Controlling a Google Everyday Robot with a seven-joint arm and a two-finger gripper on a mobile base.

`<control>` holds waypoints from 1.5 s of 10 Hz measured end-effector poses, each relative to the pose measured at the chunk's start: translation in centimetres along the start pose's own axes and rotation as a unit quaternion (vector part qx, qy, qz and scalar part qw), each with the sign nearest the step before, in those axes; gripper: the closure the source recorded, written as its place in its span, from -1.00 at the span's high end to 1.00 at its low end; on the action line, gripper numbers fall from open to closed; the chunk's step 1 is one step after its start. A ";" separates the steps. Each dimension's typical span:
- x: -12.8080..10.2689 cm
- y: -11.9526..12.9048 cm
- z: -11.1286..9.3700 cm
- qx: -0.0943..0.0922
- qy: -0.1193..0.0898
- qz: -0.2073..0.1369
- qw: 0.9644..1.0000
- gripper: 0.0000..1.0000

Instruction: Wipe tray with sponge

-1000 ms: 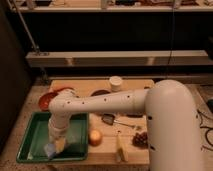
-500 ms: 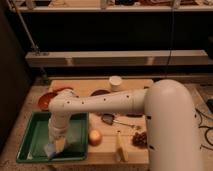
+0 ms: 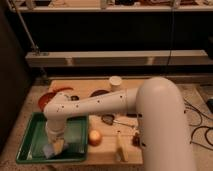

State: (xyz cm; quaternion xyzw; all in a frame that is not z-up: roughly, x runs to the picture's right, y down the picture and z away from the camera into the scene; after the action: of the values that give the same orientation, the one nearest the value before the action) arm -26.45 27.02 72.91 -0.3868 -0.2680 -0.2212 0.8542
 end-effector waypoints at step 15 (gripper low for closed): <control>4.6 -10.6 -2.5 0.069 0.053 0.028 0.996 -0.73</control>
State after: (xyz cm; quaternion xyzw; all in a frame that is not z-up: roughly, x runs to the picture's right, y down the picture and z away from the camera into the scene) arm -28.44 17.87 80.17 -0.3220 -0.2260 -0.1985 0.8977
